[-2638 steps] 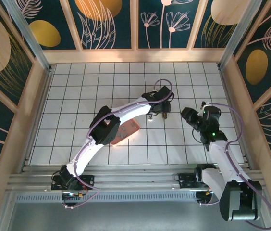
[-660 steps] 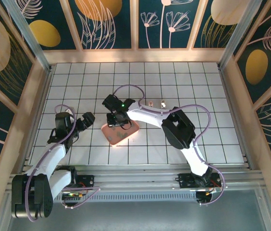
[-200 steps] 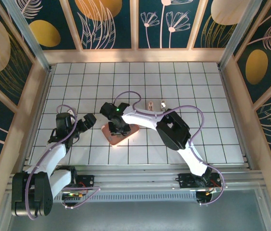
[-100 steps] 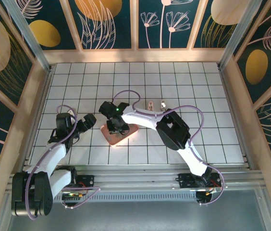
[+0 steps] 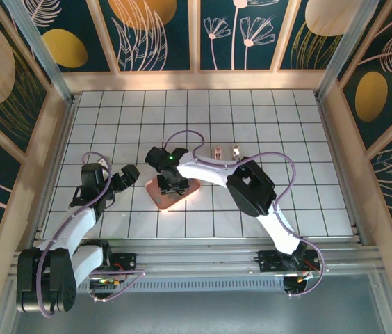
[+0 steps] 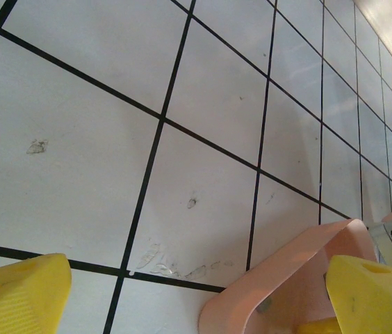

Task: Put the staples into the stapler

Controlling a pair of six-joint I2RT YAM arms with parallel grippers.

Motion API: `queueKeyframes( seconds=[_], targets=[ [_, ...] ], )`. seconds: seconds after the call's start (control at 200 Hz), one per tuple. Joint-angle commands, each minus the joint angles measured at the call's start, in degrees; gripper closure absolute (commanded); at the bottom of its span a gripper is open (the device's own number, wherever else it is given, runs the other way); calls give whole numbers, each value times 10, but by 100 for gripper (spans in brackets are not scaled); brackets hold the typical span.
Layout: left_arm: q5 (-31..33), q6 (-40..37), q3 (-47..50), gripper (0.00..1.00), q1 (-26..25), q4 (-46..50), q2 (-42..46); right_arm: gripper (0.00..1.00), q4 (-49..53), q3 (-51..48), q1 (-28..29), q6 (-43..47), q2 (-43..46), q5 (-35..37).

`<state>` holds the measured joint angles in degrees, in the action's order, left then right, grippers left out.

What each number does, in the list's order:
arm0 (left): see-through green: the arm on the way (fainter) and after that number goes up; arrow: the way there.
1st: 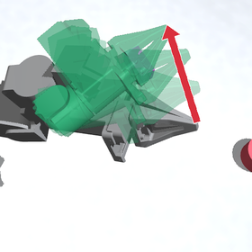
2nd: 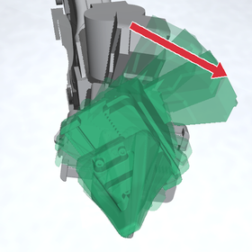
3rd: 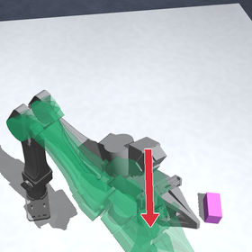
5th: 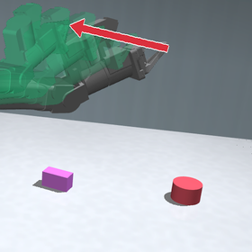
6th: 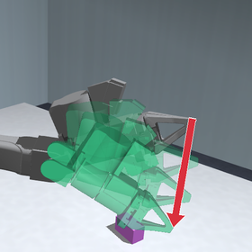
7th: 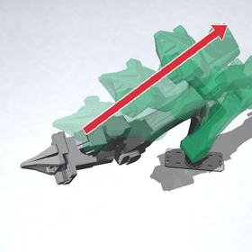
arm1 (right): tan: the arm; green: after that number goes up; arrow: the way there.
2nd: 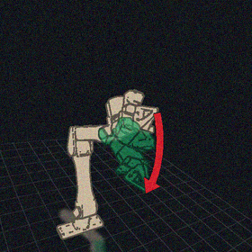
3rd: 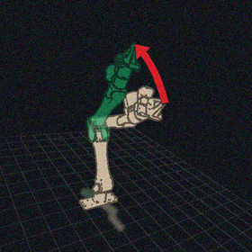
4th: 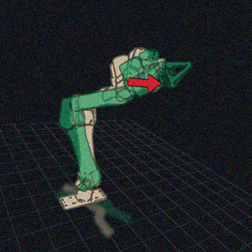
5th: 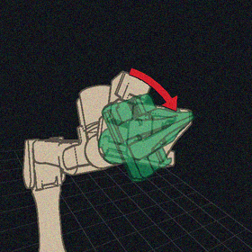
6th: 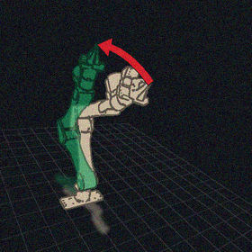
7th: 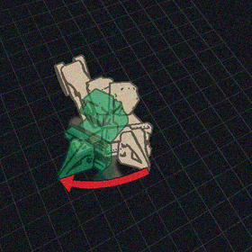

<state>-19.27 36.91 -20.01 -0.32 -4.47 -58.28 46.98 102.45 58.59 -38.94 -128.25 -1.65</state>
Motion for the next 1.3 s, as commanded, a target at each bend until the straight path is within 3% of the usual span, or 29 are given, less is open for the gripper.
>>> queueKeyframes(
  seconds=[0.0, 0.64, 1.296],
  targets=[
    [-9, -10, 6, 6, 3, -12, -1, 64, 7, -5, -2, 7, 20, -28],
    [-10, -10, 6, 6, 3, -13, -1, 65, 57, 75, 5, 31, -48, -10],
    [-9, -10, 6, 6, 3, -14, 2, 63, -43, 69, 8, 86, -7, 49]
  ],
)
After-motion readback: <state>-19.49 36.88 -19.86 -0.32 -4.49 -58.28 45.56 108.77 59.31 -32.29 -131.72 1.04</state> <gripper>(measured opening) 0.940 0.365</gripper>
